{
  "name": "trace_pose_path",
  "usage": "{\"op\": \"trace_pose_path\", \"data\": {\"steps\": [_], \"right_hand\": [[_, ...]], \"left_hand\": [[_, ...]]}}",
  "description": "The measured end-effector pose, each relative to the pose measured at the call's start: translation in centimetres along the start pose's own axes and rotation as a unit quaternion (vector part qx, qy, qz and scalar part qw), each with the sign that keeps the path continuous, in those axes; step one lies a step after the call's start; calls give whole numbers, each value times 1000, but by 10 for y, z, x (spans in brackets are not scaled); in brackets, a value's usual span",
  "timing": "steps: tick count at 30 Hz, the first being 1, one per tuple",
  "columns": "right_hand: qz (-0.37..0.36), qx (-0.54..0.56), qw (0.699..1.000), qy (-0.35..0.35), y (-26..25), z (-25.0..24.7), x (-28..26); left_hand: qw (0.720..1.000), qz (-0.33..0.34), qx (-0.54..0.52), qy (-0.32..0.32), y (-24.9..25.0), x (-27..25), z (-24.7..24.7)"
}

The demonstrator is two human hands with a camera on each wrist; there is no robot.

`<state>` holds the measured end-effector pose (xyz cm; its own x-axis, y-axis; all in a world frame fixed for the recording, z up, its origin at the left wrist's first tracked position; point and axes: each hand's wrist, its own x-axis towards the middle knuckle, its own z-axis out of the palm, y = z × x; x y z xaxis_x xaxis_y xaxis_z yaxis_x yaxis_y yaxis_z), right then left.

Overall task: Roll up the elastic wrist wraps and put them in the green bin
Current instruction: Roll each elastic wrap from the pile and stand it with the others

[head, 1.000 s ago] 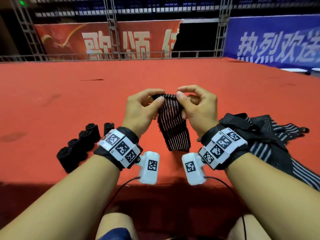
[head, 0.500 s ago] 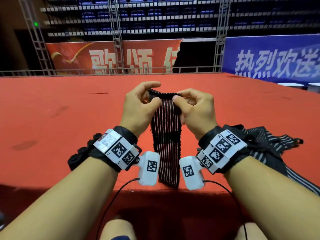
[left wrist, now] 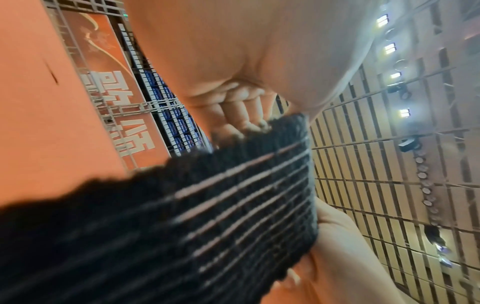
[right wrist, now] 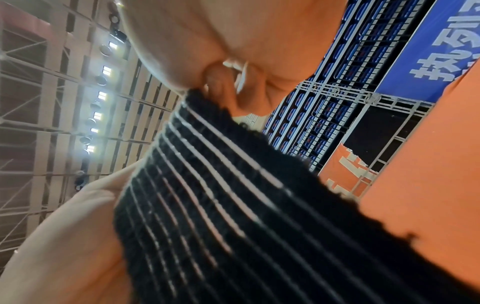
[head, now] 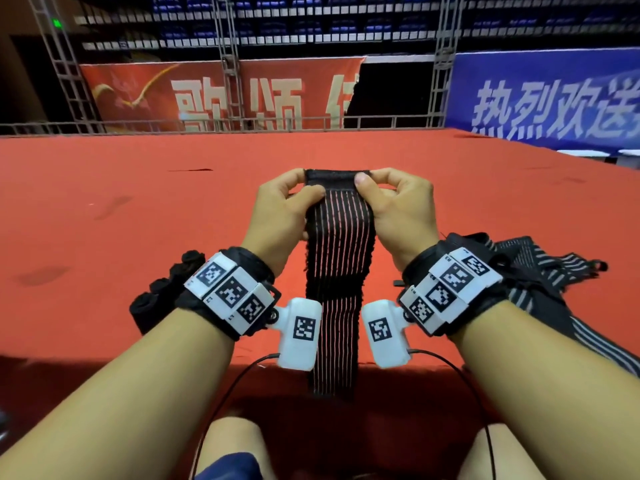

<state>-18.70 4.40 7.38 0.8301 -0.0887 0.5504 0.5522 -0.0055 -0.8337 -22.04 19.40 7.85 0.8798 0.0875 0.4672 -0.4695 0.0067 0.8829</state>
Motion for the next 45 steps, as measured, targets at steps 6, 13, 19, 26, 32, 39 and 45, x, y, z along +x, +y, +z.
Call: {"op": "trace_pose_path", "data": {"steps": [6,13,19,26,32,39,45], "right_hand": [[26,-52,998,-10,23,-3,0],[33,-143,989,-7,65,-9,1],[74,-176,982,-13,114,-9,17],[164,-151,974,-34,174,-4,43],[209,-199,955,-74,230,0,57],[271,-279,897,-209,262,3,51],[253,-383,815,-355,267,5,52]], "left_hand": [[998,-57,18,-6,-21,-1,1],[992,-37,120,17,-66,14,-7],[986,-74,150,7,-116,41,-8],[978,-158,132,-14,-178,82,2],[970,-209,120,-25,-235,102,7],[948,-289,127,-31,-284,109,6],[913,-306,248,-107,-311,110,-3]]}}
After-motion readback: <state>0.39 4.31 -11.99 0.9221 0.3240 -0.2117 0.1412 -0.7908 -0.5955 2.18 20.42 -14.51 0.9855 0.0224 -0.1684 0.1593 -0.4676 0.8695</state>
